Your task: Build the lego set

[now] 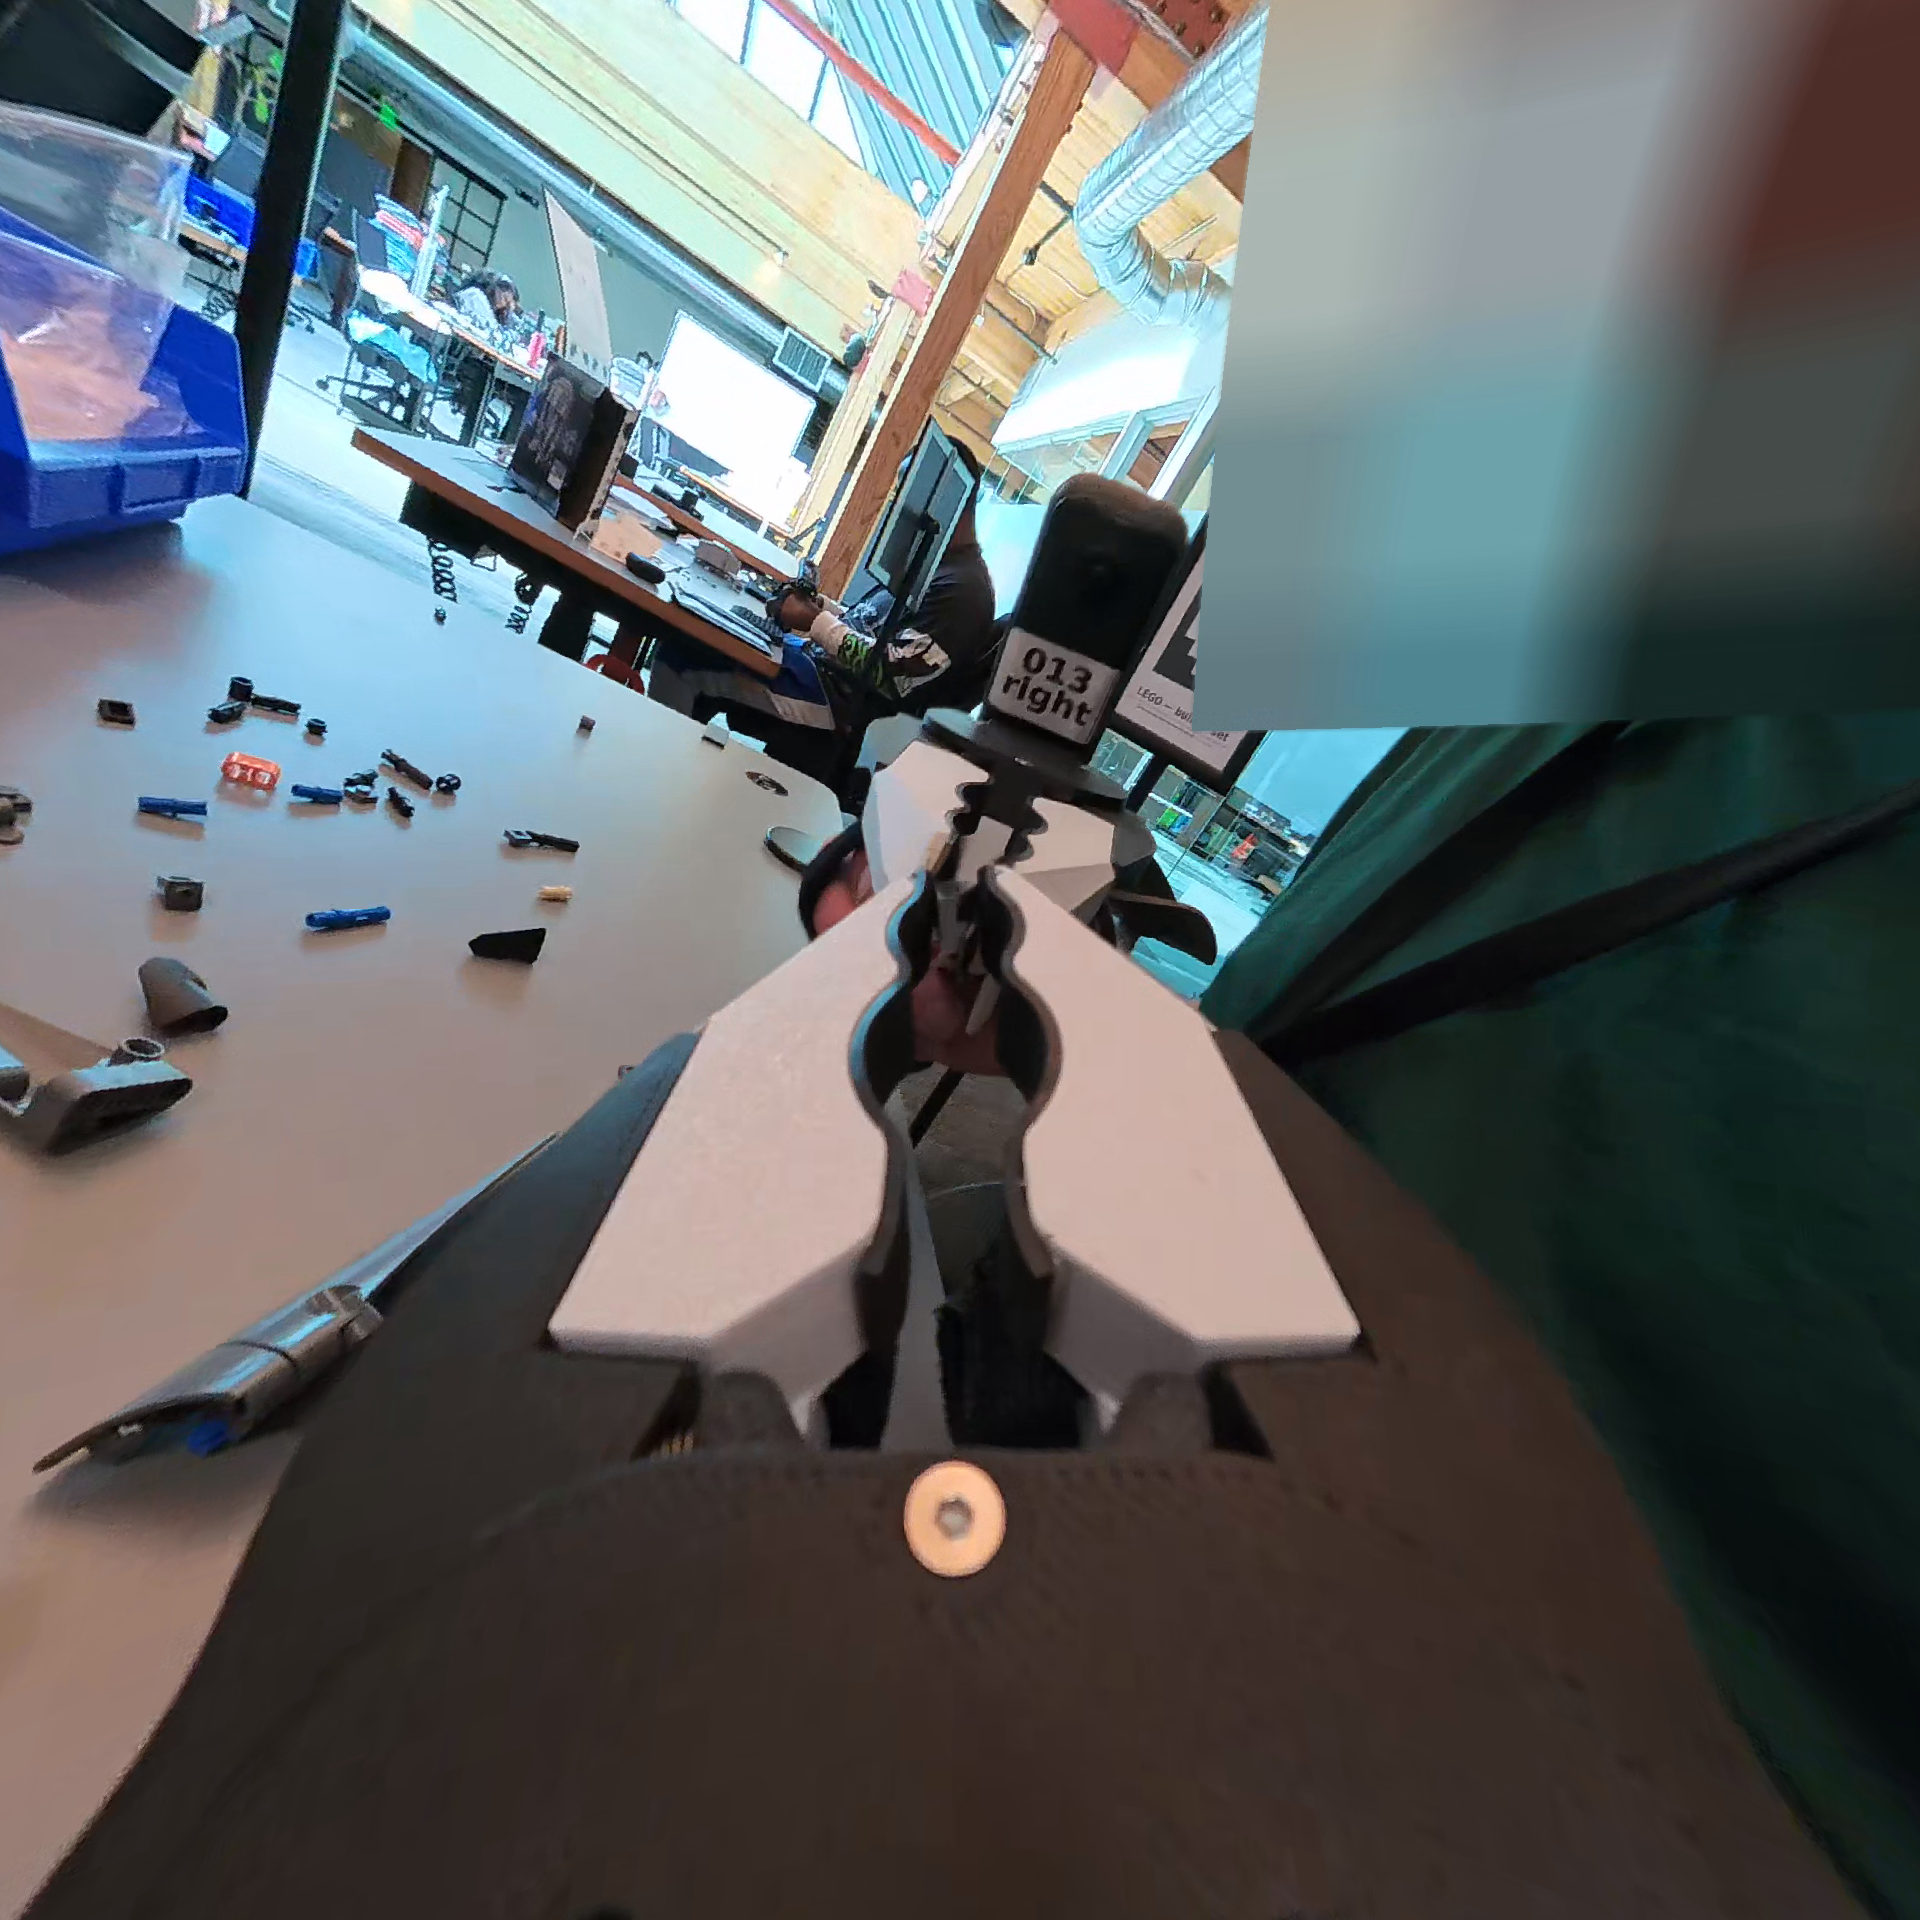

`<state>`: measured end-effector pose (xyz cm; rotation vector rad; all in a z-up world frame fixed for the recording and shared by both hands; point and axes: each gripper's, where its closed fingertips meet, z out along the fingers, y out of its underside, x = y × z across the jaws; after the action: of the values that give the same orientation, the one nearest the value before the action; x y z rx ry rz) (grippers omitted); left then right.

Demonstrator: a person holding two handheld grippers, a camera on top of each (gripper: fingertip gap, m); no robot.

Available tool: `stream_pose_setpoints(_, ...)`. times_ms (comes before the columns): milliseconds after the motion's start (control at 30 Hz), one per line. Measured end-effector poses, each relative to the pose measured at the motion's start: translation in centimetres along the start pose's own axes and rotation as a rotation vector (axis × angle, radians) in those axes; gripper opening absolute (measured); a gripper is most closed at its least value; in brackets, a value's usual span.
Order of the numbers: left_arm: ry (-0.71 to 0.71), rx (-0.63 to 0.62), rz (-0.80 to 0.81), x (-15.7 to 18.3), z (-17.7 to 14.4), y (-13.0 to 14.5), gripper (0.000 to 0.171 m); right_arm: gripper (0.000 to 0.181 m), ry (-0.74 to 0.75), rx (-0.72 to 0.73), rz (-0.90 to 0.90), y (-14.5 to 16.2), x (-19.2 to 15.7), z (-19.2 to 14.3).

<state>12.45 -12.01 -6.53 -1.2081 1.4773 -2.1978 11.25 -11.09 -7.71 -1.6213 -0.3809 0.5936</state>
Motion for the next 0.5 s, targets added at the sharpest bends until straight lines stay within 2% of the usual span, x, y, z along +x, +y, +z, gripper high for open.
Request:
stream_pose_setpoints(100,-0.03,-0.046,0.025,-0.1,-0.2,0.2,0.014,0.008,0.02,-0.049,-0.059,0.2,0.3,-0.3)
stream_pose_setpoints(200,-0.094,-0.158,0.116,-0.4,-0.4,0.8,0.019,0.008,0.003,-0.136,-0.151,0.6,0.3,-0.6)
stream_pose_setpoints(333,-0.107,-0.279,0.175,-0.1,-0.1,1.6,0.006,0.008,-0.049,-0.175,-0.2,0.5,0.0,-0.5)
stream_pose_setpoints(500,-0.115,-0.225,0.172,-0.3,-0.3,1.0,0.006,0.009,-0.069,-0.139,-0.128,0.1,0.3,-0.2)
